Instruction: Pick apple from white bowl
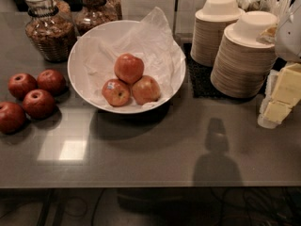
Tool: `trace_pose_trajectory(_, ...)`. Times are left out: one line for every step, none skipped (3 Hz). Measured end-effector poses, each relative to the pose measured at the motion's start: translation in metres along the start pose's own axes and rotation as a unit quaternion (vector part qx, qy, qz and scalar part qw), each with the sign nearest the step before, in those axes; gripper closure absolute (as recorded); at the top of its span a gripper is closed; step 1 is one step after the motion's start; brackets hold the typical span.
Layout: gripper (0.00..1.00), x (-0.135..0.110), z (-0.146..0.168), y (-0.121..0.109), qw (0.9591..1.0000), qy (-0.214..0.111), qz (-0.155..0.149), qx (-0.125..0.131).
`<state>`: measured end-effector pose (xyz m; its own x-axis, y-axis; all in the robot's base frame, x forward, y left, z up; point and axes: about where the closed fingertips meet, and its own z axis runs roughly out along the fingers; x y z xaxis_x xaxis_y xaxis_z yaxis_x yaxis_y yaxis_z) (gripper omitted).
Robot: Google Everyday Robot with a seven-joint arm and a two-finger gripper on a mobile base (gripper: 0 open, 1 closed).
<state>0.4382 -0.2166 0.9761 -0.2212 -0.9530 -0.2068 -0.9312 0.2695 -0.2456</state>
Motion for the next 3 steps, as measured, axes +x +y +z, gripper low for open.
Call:
trace_pose_trajectory(0.0,-0.003,0.0,-0.001,1.0,-0.004,-0.003,0.005)
trace_pose_trajectory(0.0,-0.019,0.019,-0.005,0.9997,-0.019,-0.013,0.003)
trace_pose_trajectory(0.0,-0.052,0.043,-0.005,0.9976,-0.058,-0.035,-0.015)
